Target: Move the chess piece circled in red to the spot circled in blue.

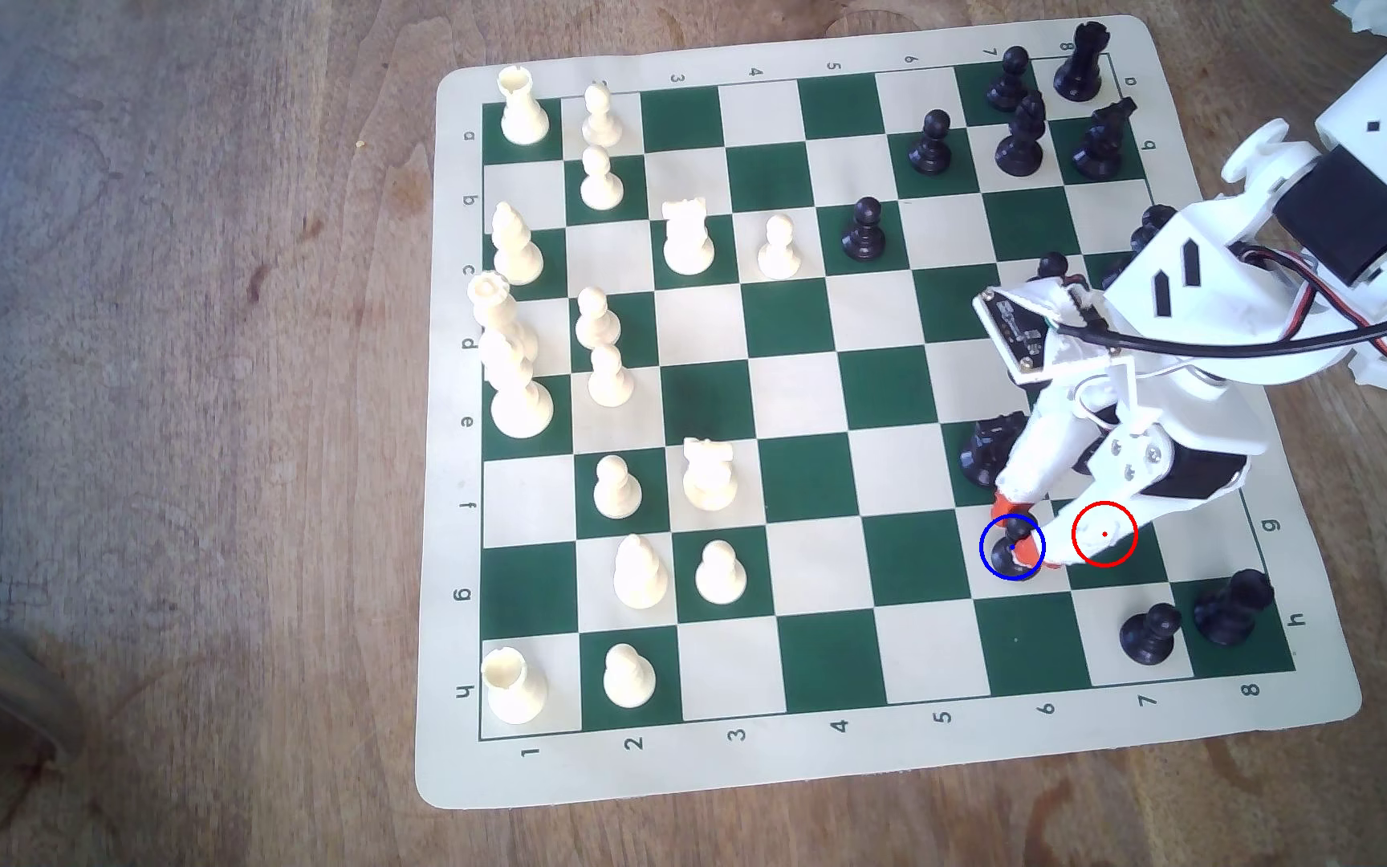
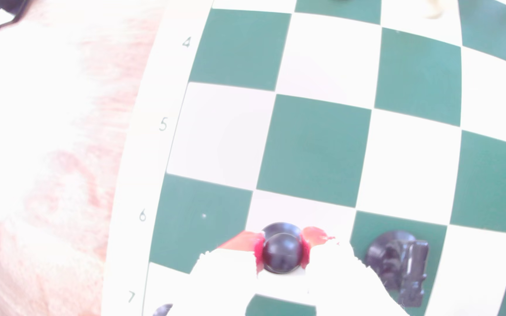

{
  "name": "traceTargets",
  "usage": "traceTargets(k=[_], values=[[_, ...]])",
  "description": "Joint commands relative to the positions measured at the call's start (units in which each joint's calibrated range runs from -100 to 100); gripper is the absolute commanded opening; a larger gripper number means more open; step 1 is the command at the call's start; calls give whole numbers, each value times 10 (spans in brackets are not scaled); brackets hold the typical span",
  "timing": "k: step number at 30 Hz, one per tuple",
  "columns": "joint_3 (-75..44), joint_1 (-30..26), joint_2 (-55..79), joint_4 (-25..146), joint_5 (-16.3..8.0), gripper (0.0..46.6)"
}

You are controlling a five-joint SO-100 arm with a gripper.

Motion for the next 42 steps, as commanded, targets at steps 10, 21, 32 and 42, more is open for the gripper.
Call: traceTargets(k=[10, 21, 32, 42], values=[[-24, 6, -3, 3, 7, 5], [-10, 9, -12, 11, 9, 243], [-11, 15, -60, 41, 9, 246], [-27, 15, -281, 240, 22, 270]])
